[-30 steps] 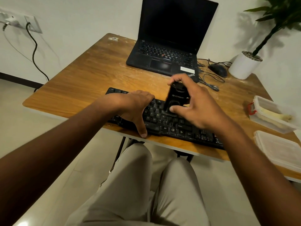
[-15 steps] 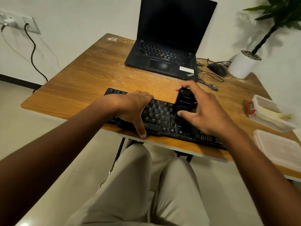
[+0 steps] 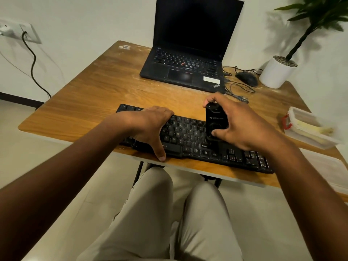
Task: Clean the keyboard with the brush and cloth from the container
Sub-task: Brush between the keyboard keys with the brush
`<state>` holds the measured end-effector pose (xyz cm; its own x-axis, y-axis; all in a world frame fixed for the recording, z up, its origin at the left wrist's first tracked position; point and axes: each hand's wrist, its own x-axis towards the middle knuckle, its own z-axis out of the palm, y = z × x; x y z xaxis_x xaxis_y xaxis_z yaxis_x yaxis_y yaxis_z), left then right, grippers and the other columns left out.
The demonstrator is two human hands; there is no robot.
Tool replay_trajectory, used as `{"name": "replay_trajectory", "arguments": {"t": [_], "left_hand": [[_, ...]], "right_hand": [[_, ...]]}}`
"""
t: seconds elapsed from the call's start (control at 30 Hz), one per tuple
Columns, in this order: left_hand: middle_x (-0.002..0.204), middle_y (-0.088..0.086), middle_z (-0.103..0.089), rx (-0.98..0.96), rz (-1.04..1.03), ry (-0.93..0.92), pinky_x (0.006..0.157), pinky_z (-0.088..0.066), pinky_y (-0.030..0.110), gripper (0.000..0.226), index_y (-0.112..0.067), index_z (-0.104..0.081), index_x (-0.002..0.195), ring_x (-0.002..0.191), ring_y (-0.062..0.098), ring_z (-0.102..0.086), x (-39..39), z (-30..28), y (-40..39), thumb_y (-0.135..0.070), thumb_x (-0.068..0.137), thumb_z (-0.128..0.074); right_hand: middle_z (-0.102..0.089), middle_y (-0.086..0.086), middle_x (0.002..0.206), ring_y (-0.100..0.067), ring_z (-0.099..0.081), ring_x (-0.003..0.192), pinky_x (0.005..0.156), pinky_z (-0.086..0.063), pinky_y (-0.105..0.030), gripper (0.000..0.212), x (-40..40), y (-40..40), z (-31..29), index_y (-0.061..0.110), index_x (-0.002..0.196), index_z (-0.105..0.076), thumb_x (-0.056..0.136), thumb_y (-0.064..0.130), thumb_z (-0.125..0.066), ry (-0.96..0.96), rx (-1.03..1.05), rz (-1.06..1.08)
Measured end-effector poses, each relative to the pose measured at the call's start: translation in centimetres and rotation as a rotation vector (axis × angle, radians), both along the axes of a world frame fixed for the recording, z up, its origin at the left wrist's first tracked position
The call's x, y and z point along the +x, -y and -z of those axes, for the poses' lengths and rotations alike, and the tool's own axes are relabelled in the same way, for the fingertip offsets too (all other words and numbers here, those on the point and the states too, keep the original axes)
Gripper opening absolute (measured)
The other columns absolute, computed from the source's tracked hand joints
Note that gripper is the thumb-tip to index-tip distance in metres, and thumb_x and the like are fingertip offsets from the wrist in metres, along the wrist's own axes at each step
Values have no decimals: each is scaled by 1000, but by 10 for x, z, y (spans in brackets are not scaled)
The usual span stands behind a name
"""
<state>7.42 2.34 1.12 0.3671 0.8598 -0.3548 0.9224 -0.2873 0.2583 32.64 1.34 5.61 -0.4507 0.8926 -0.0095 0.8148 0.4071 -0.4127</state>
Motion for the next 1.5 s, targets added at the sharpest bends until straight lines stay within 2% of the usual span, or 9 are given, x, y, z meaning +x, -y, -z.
{"name": "replay_trajectory", "arguments": {"t": [0.23,0.4,0.53,0.63,0.83,1.1,1.3,1.37,1.5], "left_hand": [[160,-5,-31,-11,-14,36,121,-26,42,134,-27,-19,160,149,19,-25,0,-3,2,-49,54,-98],[162,-4,-29,-13,-26,41,122,-25,44,137,-26,-17,161,149,21,-25,-1,-1,2,-49,53,-99],[160,-4,-32,-15,-26,39,122,-28,45,134,-25,-20,159,147,21,-28,-1,-1,2,-49,52,-99],[162,-3,-29,-11,-19,33,123,-25,44,137,-25,-17,161,149,21,-25,0,-2,3,-49,53,-99],[161,-3,-30,-20,-25,37,122,-25,42,132,-27,-19,160,149,20,-25,2,-7,4,-46,56,-98],[164,-3,-26,-27,-28,29,123,-23,42,137,-24,-14,162,150,20,-23,3,-7,5,-45,56,-98],[168,-3,-19,-39,-23,22,125,-18,40,142,-24,-9,164,154,21,-17,1,-7,4,-47,56,-98],[169,-2,-18,-44,-22,18,125,-18,40,142,-24,-8,164,154,21,-15,1,-7,4,-48,56,-98],[168,-2,-19,-40,-22,17,125,-18,41,142,-24,-9,164,154,22,-16,2,-6,4,-47,56,-98]], "right_hand": [[-60,9,107,-8,-65,88,64,-61,-23,69,-49,-5,23,43,128,-43,83,9,-82,-380,36,-29],[-56,13,100,-7,-64,76,48,-53,-17,69,-18,-5,28,44,133,-40,87,9,-78,-184,8,-15],[-61,4,107,-8,-62,84,57,-50,-18,71,10,-12,13,48,130,-40,85,10,-81,-56,40,28],[-60,8,109,2,-57,85,53,-47,-10,72,-6,-12,14,44,133,-41,84,11,-81,-173,94,39],[-63,8,105,-7,-65,87,65,-59,-20,67,-48,-15,42,43,129,-42,85,12,-81,-400,79,-4],[-59,-1,117,-18,-63,92,63,-60,-31,72,20,-26,9,50,128,-40,85,9,-80,-16,-10,63],[-60,2,117,-8,-62,96,59,-57,-18,69,-15,-24,21,44,128,-44,84,7,-81,-330,54,46],[-62,3,117,-11,-64,98,67,-62,-25,69,-31,-25,32,43,129,-44,83,7,-82,-403,53,29],[-60,7,114,-6,-62,94,58,-58,-20,70,-20,-27,37,43,130,-42,84,9,-82,-338,2,51]]}}
